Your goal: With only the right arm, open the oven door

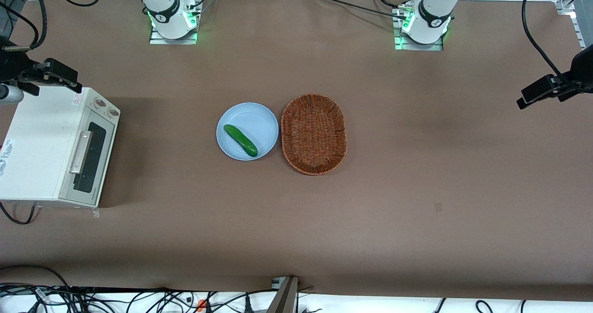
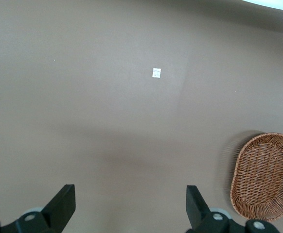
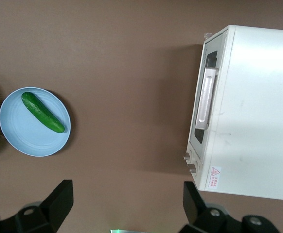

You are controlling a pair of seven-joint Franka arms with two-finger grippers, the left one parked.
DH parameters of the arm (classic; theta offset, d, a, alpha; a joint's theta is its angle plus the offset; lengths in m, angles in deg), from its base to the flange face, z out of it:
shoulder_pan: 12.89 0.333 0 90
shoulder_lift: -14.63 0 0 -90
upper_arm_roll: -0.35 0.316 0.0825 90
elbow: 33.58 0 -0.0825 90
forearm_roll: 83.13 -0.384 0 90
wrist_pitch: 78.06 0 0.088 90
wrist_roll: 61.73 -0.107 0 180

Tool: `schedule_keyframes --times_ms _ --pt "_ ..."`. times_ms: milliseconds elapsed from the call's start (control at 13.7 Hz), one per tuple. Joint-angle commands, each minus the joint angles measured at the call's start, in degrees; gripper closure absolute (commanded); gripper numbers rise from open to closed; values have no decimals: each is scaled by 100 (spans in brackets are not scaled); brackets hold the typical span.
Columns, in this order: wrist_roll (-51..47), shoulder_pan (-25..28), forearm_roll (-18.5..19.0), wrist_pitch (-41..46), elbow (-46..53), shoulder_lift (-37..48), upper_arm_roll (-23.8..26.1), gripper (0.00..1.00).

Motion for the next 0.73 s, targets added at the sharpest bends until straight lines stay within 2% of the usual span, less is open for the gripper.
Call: schedule_keyframes --times_ms 0,512,659 --pt "20 -36 -59 118 45 31 -30 0" --pt "47 -27 -42 136 1 22 -92 0" --pt "-5 -9 -42 372 1 22 -66 0"
